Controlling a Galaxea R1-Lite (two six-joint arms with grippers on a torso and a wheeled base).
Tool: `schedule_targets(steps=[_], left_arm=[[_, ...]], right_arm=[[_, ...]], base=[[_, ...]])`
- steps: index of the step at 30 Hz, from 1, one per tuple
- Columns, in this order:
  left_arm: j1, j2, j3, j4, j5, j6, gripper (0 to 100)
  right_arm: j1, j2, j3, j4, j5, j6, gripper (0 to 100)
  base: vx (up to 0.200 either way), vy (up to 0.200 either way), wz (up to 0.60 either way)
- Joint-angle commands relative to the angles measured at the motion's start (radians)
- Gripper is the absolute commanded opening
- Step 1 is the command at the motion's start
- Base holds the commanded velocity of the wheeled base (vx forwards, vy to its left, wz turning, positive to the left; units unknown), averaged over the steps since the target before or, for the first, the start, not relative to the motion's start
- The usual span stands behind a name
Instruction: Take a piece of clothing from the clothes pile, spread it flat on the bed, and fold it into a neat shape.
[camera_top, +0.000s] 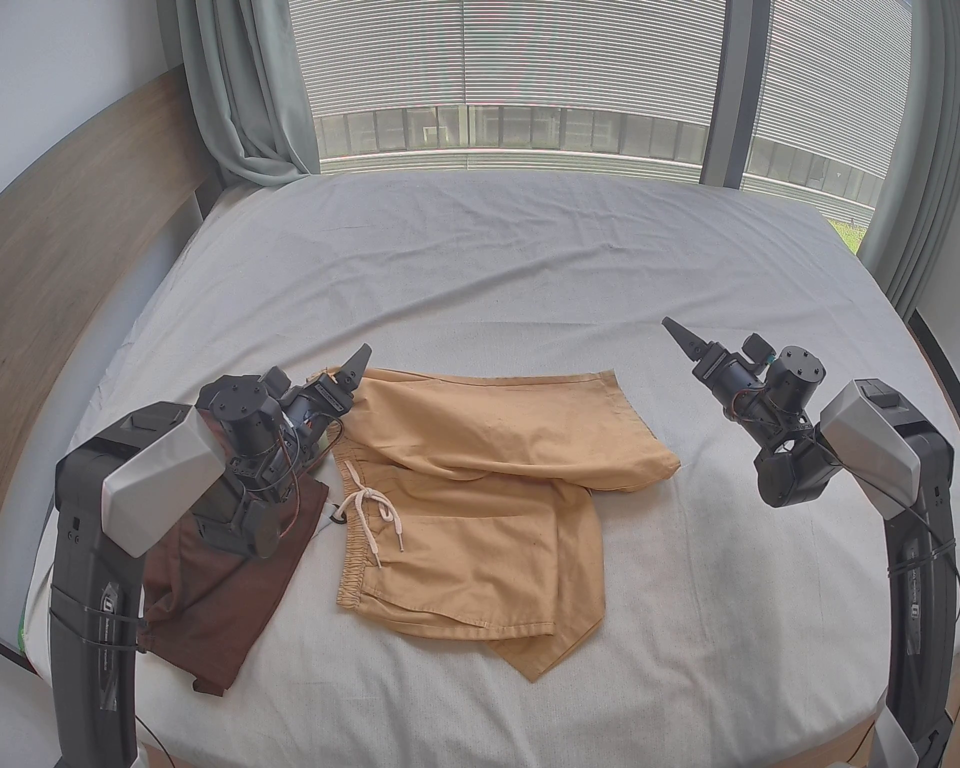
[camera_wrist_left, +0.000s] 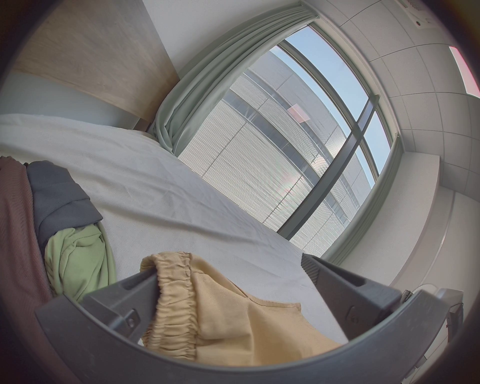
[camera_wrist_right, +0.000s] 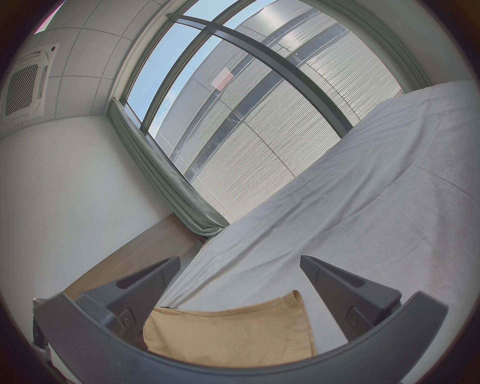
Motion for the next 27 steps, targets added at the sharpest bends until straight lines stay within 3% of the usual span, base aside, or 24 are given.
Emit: schedule_targets(steps=[1, 6, 11, 16, 18, 24, 27], left_arm=[[0.003, -0.013, 0.032, 0.026, 0.000, -0.001, 100], [0.006, -0.098, 0.148, 0.059, -0.008, 0.003, 100], [0.006, -0.211, 0.305, 0.092, -0.072, 0.004, 100], [0.012, -0.303, 0.451, 0.106, -0.115, 0.022, 100], [0.042, -0.348, 0.509, 0.108, -0.147, 0.044, 100], [0.073, -0.397, 0.599, 0.094, -0.197, 0.047, 100], [0.072, -0.432, 0.655, 0.059, -0.198, 0.047, 100]], right_arm=[[0.015, -0.101, 0.206, -0.057, -0.002, -0.005, 100], [0.055, -0.166, 0.398, -0.130, -0.002, -0.028, 100], [0.085, -0.226, 0.551, -0.155, 0.007, -0.035, 100], [0.099, -0.242, 0.656, -0.155, 0.014, -0.126, 100], [0.093, -0.233, 0.706, -0.155, 0.053, -0.204, 100], [0.095, -0.229, 0.809, -0.155, 0.132, -0.216, 100], [0.101, -0.229, 0.831, -0.155, 0.136, -0.216, 100]], base=[[0.000, 0.000, 0.00], [0.000, 0.000, 0.00], [0.000, 0.000, 0.00], [0.000, 0.000, 0.00], [0.000, 0.000, 0.00], [0.000, 0.000, 0.00], [0.000, 0.000, 0.00]])
